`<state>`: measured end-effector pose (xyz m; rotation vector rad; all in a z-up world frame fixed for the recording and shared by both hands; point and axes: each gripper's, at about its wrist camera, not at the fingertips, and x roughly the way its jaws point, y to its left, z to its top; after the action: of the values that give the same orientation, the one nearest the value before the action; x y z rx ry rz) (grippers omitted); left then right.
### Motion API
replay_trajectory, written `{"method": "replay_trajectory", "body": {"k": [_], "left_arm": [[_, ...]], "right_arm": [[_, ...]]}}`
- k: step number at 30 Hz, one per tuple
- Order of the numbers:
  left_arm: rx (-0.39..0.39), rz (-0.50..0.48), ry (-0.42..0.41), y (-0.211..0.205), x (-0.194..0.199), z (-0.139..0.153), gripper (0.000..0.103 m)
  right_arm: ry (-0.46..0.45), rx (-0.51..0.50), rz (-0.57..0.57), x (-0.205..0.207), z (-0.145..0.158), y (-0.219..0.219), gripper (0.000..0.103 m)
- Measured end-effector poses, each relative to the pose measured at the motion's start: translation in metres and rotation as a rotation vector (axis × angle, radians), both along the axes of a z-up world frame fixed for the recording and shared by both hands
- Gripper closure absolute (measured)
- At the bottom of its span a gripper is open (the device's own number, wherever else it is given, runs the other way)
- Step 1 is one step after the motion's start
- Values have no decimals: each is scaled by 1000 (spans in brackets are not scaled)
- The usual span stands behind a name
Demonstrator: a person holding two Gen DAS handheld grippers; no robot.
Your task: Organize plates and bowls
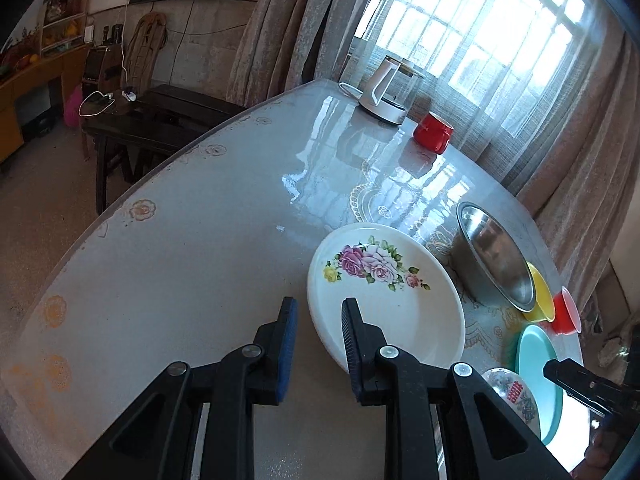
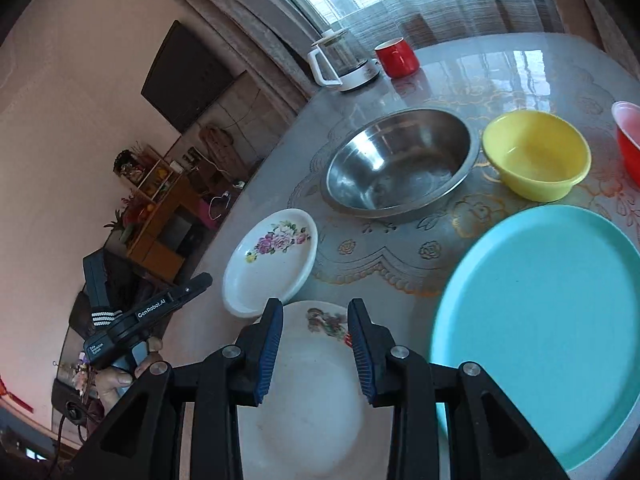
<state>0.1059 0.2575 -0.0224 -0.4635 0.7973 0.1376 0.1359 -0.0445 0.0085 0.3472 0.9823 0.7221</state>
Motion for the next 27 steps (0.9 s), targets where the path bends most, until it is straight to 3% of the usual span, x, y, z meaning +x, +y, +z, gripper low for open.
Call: {"method": "replay_trajectory", "body": {"k": [6, 12, 17, 27], "left_arm": [[-64, -21, -17, 14, 7, -11, 82], [-84, -53, -6, 13, 21, -19, 82], [-86, -87, 32, 6, 34, -33, 90], [-4, -86, 36, -3, 32, -33, 90]], "right_arm": [[90, -46, 2, 40, -19, 58, 75], [159, -118, -41, 62, -46, 73, 80], [169, -152, -12, 63, -56, 81, 86], [120, -217, 12, 60, -51, 95, 89]]}}
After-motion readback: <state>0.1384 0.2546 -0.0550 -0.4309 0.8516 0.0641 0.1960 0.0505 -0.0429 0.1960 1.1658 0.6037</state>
